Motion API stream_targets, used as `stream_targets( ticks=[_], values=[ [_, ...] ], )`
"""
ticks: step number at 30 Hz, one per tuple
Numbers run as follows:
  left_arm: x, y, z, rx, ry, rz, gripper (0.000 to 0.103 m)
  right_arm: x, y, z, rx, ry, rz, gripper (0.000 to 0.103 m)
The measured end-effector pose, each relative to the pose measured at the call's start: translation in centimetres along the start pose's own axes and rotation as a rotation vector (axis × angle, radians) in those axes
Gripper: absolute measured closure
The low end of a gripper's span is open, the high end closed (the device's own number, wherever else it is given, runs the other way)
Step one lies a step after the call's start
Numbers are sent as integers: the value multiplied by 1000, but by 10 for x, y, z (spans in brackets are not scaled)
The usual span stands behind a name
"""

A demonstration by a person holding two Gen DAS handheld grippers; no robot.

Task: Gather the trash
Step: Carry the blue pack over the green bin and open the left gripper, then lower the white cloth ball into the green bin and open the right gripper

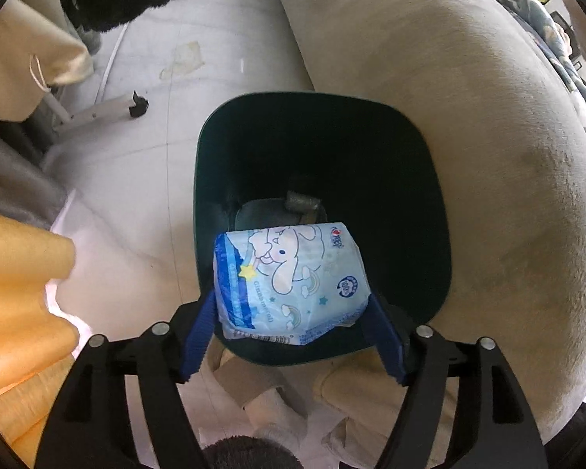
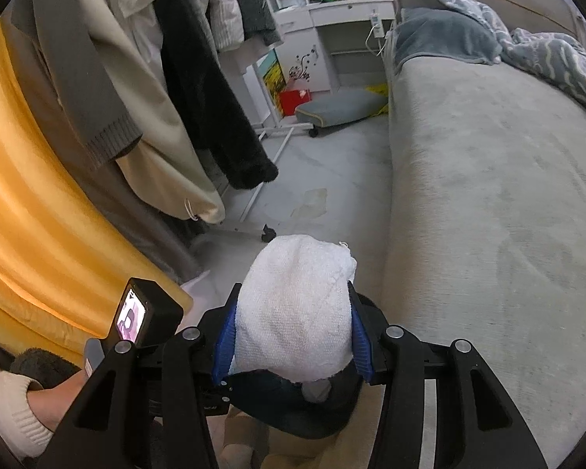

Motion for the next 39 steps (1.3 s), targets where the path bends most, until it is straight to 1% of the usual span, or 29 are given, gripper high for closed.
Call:
stream_targets(
  ticks=[2, 7, 12, 18, 22, 23, 27, 29, 34, 38, 39],
  values=[
    [-2, 3, -1, -6, -1, -9, 24, 9, 2, 0, 0, 17, -1, 53],
    [-13, 11, 0, 0, -29, -27, 21, 30, 4, -3, 23, 68, 16, 53],
    [-20, 23, 0, -11, -47, -33, 21, 51, 6, -8, 32, 116, 10, 53],
    [-38, 39, 2, -21, -118, -35, 22, 81, 5, -19, 33, 182, -19, 53],
    [-46, 47, 4, -28, -159, -47, 28, 102, 6, -29, 40, 231, -24, 53],
    [-50, 48, 4, -27, -176, -47, 30, 108, 7, -33, 37, 245, -28, 53],
    [-63, 53, 7, -22, -236, -51, 34, 124, 8, -43, 38, 286, -36, 53],
    [-69, 55, 8, -18, -264, -51, 38, 131, 6, -50, 36, 309, -48, 53],
    [-89, 52, 11, 16, -347, -42, 42, 147, 2, -65, 38, 367, -70, 51],
    [-103, 51, 13, 28, -412, -45, 43, 155, 2, -73, 43, 406, -73, 51],
    [-107, 50, 15, 30, -428, -45, 44, 156, 2, -74, 39, 413, -75, 48]
  ],
)
Point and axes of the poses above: each gripper's, at about its wrist camera, not at the fingertips, and x roughly the way its jaws point, y to its left, z to its top, the point moved 3 cm from there along x, roughly the way its jaws point, and after that the axes turned 6 degrees about x, right-handed, at the moved point
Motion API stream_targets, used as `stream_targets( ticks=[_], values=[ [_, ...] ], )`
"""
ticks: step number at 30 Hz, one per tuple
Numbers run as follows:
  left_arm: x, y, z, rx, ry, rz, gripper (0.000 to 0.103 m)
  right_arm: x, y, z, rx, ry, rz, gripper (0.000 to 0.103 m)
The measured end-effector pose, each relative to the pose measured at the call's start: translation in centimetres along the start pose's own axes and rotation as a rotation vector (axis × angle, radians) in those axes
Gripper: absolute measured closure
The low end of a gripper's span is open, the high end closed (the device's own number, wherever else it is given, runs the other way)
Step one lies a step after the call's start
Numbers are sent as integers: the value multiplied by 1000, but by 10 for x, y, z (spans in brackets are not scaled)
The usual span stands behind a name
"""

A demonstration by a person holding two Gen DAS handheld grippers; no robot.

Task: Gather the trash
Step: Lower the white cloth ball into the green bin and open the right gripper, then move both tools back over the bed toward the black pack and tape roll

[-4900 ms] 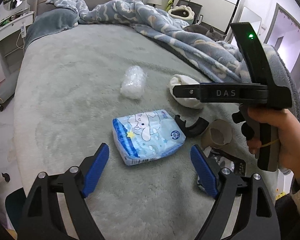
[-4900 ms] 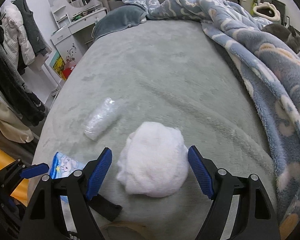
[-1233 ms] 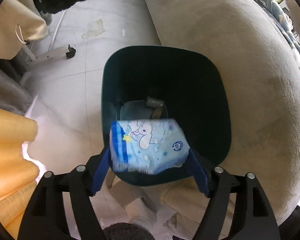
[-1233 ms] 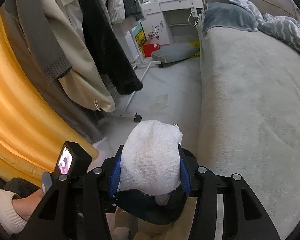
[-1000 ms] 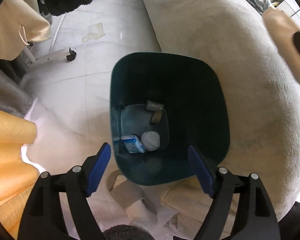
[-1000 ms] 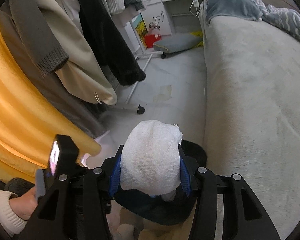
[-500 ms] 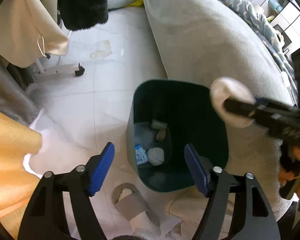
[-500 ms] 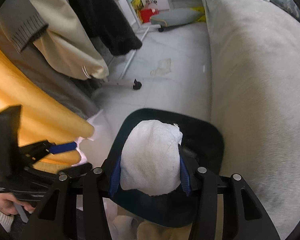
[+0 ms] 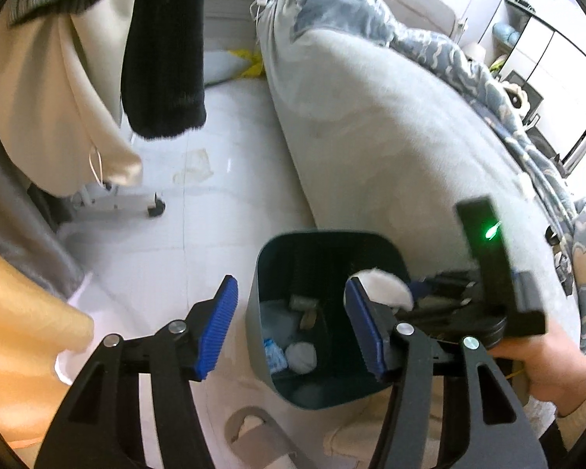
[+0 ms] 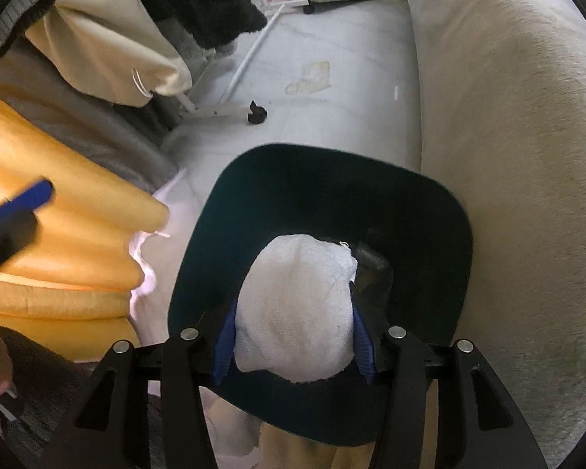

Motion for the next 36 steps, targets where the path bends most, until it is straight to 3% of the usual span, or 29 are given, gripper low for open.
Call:
stream_targets(
  ticks=[6, 9, 16, 23, 36],
  values=[
    [-22, -13, 18, 54, -123, 13, 44, 2, 5, -6, -28, 35, -7, 28],
    [-29, -21, 24, 78, -173, 42, 44, -4, 5, -5, -28, 25, -2, 27],
    [-42, -39, 35, 99, -265, 23, 44, -30, 7, 1, -39, -43, 18, 25],
    [-54, -59, 48, 96, -353, 9, 43, -75, 1, 5, -57, -161, 28, 21],
    [-50, -111, 60, 122, -389, -44, 31, -151, -52, -7, -42, -353, -50, 18]
  ],
)
Point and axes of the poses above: each gripper's, at about its wrist camera, not at the fingertips, and x roughly the way its jaws point, y to its left, z to its top, the point moved 3 cm from there along x, roughly the way its jaws point, and after that the axes turned 6 degrees about x, right-handed, at the moved point
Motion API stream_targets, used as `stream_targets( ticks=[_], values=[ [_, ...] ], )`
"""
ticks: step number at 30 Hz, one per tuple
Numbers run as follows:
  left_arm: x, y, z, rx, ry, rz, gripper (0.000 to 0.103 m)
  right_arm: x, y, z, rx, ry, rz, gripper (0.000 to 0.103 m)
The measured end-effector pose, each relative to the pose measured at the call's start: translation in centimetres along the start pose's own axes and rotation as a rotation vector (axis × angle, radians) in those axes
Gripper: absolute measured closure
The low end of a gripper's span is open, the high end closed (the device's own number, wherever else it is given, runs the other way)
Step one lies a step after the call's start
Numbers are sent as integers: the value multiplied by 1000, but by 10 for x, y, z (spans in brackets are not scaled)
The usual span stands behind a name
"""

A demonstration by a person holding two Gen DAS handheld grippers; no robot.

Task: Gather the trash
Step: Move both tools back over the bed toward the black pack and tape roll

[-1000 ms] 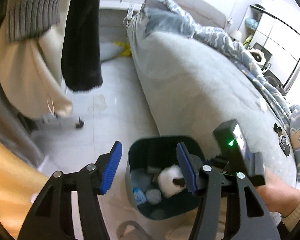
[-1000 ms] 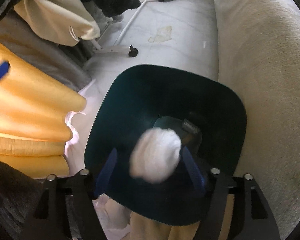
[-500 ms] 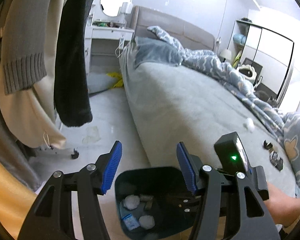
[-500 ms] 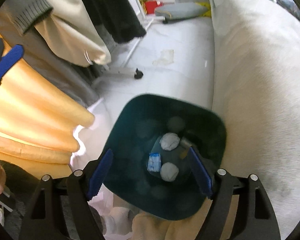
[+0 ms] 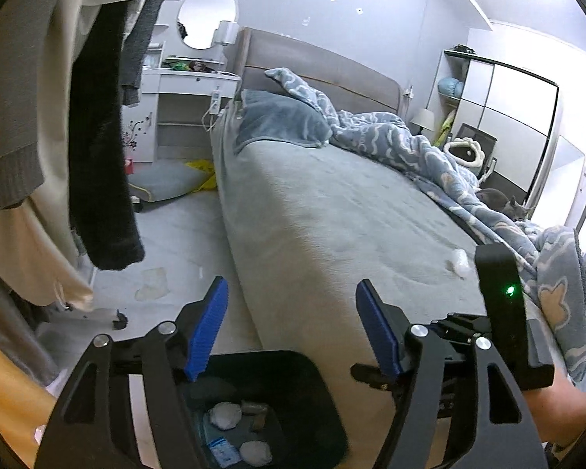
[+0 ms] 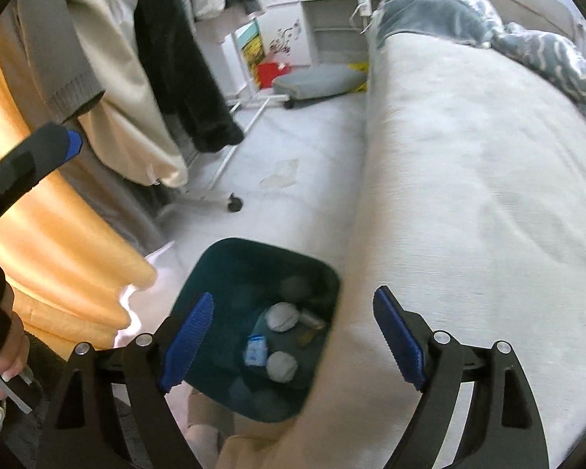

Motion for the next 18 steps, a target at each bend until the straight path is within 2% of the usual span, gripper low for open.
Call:
stream_targets(
  ticks=[8, 18],
  values=[
    [14, -35, 3, 12, 11, -43, 25, -35, -48, -2, 38, -69, -62, 17],
    [26, -93, -1, 68, 32, -141, 20, -82, -110, -16, 121, -140, -153, 16]
  ],
)
Point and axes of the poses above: each gripper's, at about its wrist camera, not at the fingertips, and x roughly the way its jaws point, y to its left, z to its top, the point moved 3 cm from there along x, roughly the way its jaws point, and after that the axes turned 6 degrees about x, right-handed, at the moved point
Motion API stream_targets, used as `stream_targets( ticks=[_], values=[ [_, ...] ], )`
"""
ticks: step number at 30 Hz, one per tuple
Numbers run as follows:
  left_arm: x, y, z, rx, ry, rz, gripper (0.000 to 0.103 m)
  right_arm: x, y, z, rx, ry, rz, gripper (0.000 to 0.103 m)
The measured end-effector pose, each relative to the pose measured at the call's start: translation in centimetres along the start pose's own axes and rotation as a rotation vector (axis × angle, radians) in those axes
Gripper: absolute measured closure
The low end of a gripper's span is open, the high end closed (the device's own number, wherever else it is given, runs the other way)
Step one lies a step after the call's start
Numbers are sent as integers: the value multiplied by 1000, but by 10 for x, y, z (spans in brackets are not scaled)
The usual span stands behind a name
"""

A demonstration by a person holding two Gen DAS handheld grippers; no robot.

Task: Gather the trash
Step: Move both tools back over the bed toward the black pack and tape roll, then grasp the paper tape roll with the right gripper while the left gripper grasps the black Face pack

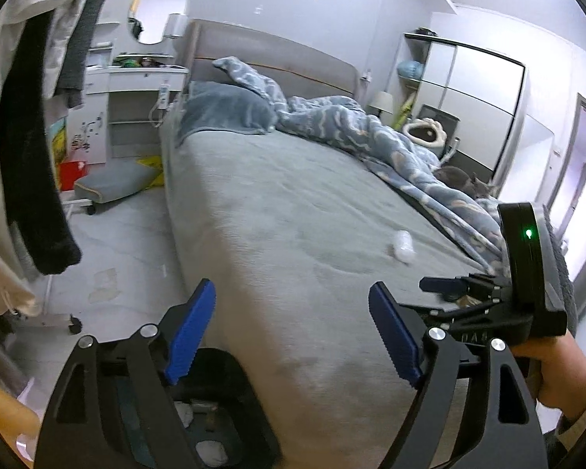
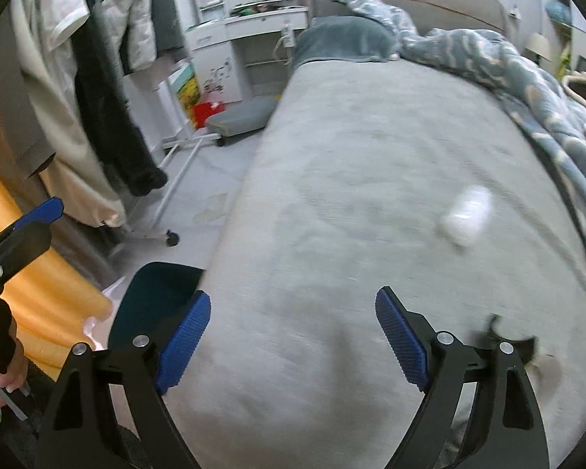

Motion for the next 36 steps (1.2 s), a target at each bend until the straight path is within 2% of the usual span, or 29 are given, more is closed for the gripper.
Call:
stream_targets(
  ticks=[16, 27, 36],
  values=[
    [32, -83, -5, 80, 51, -117, 18, -45, -100, -21, 124, -47, -131, 16],
    [48, -135, -16, 165, 95, -204, 18, -54, -142, -39, 193, -36, -144, 15],
    [69, -170, -31, 222, 176, -292, 14, -46, -164, -46, 255, -14, -114, 16]
  ],
)
Point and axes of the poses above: each gripper's, at about its wrist camera, not at the fingertips, and x roughly the way its jaws point, y to its left, z to its top, the point moved 3 cm from there along x, roughly the way its jaws point, and after that the axes turned 6 degrees about x, right-handed, at the moved point
